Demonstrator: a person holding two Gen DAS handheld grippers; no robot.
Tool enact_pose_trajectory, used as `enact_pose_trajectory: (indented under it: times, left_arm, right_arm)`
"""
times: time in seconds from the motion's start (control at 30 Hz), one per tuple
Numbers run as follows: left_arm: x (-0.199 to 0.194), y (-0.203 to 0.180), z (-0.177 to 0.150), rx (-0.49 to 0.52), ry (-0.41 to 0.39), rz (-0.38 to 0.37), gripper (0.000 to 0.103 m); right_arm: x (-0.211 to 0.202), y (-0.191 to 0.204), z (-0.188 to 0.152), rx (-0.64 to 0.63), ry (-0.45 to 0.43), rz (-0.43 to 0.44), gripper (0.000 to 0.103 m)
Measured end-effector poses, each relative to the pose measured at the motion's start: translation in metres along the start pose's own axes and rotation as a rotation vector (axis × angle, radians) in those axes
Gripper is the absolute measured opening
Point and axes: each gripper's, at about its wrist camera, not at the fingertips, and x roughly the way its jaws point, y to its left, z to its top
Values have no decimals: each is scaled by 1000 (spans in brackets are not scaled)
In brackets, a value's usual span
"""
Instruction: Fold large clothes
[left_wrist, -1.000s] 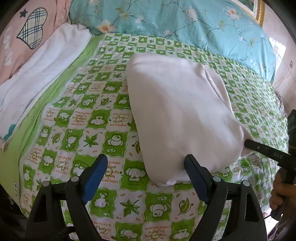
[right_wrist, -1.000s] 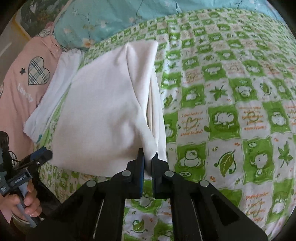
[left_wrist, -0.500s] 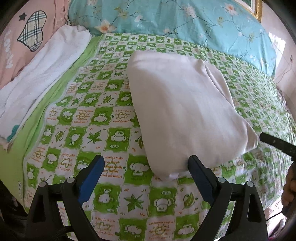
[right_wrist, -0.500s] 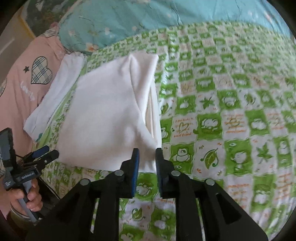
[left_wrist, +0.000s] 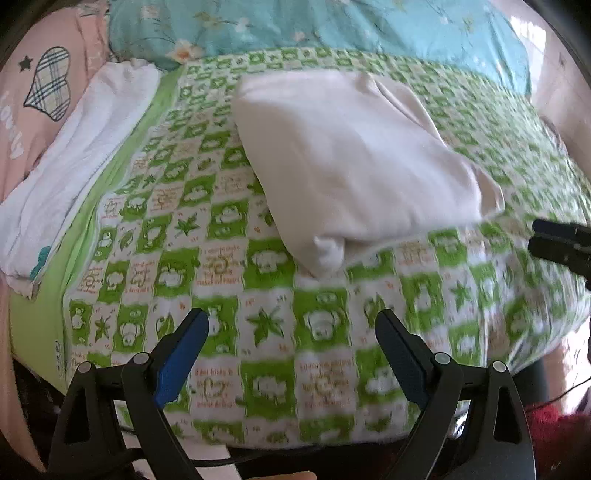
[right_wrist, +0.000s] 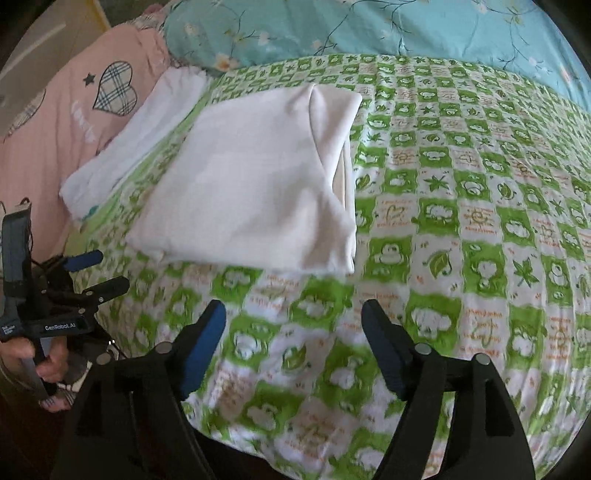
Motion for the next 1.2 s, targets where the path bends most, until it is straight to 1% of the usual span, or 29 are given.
enact_pose_trajectory:
  times: [0.1, 0.17, 0.23, 0.3, 0.33, 0.37, 0.4, 0.47, 0.6, 0.9, 1.2]
  left_arm:
    - [-21, 0, 4, 15, -27, -5, 92]
    - [-42, 0, 11, 27, -67, -4, 93]
    - [-61, -1, 20, 40, -111, 2, 99]
    - [-76, -1, 28, 47, -153, 10, 101]
    - [-80, -2, 31, 48, -172, 9, 102]
    - [-81, -3, 34, 49, -178, 7, 102]
    - [-79, -3, 37, 47, -176, 8, 102]
    - [-71, -3, 40, 36, -159, 16, 102]
    - [-56, 0, 43, 13, -125, 12, 102]
    - [-43, 5, 43, -20, -104, 13, 102]
    - [-34, 7, 44, -37, -85, 10, 102]
  right_arm:
    - [-14, 2, 0, -7, 7, 20, 77]
    - [-33, 7, 5, -20, -21, 47, 80]
    - [-50, 12, 12, -44, -57, 63, 82]
    - [-64, 19, 20, -77, -91, 61, 86]
    - [-69, 23, 23, -96, -103, 53, 91]
    - [-72, 27, 26, -114, -111, 43, 100]
    - [-72, 31, 27, -130, -120, 37, 103]
    - [-70, 36, 28, -157, -133, 37, 103]
    - [-52, 42, 27, -175, -83, 9, 103]
    - [-29, 45, 26, -139, -40, 26, 103]
    - [-14, 34, 30, -100, -11, 30, 103]
